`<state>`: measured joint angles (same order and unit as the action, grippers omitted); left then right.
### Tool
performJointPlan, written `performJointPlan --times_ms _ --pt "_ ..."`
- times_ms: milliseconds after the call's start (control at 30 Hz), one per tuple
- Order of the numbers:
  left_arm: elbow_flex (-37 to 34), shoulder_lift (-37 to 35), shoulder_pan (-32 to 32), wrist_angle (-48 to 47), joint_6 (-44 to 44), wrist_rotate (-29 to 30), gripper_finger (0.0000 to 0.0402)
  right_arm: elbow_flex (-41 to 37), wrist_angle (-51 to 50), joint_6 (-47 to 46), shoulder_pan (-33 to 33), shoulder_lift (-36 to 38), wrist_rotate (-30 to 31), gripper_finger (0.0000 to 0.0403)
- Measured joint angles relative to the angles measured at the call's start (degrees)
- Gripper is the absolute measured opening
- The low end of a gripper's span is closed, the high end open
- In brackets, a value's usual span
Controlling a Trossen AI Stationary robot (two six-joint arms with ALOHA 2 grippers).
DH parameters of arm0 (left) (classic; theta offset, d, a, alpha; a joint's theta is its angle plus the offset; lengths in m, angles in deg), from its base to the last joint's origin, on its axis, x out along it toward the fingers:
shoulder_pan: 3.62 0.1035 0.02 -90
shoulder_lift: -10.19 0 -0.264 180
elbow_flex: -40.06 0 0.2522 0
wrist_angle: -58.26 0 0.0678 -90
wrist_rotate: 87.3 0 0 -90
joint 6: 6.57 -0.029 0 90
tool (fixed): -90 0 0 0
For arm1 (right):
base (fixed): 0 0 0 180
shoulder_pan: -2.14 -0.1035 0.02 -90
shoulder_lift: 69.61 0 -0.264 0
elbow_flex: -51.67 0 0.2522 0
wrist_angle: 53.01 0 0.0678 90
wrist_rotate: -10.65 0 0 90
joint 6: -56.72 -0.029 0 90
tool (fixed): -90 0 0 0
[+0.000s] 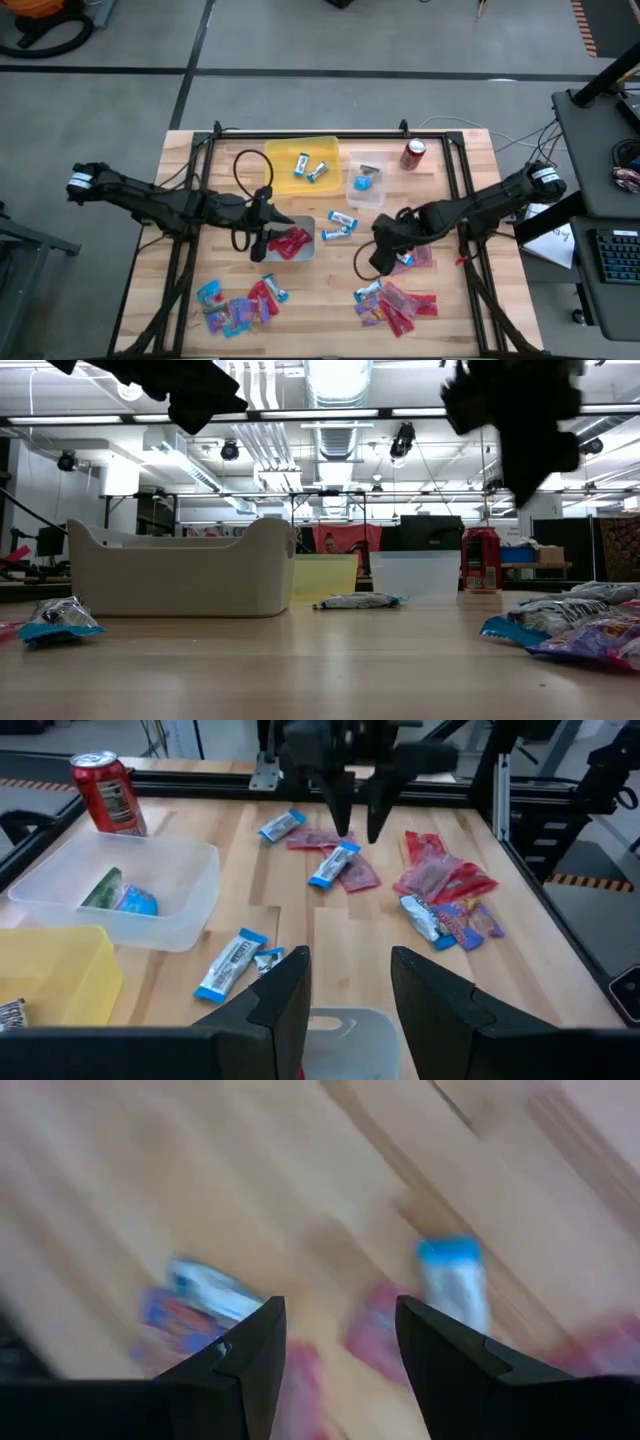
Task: Sort candy
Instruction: Put the white candy into the yellow bin
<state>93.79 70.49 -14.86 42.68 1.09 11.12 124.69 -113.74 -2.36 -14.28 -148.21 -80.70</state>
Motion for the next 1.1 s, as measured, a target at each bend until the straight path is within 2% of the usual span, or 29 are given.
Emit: performJointPlan --times_ms 233,600,767,900,1100 --pt "0.0 0.0 -0.2 0.3 0.6 0.1 0.0125 -0.5 -9.7 -2.2 -0.6 -4.5 -0.1 0.0180" --pt "0.0 0.1 -0.2 0.4 0.0 0.2 0.0125 -0.6 -9.8 6.5 -0.4 -15.1 -0.3 0.0180" --pt "0.0 0.1 -0.2 0.5 -0.1 0.2 0.0125 -0.6 -9.5 9.5 -0.4 -17.6 -0.7 0.0173" --pt "0.0 0.1 -0.2 0.6 -0.1 0.2 0.0125 -0.6 -9.3 10.2 -0.4 -17.9 -0.6 0.0145" --pt "0.0 0.1 -0.2 0.6 -0.1 0.2 0.0125 -0.7 -9.1 10.3 -0.4 -17.2 -0.1 0.0066"
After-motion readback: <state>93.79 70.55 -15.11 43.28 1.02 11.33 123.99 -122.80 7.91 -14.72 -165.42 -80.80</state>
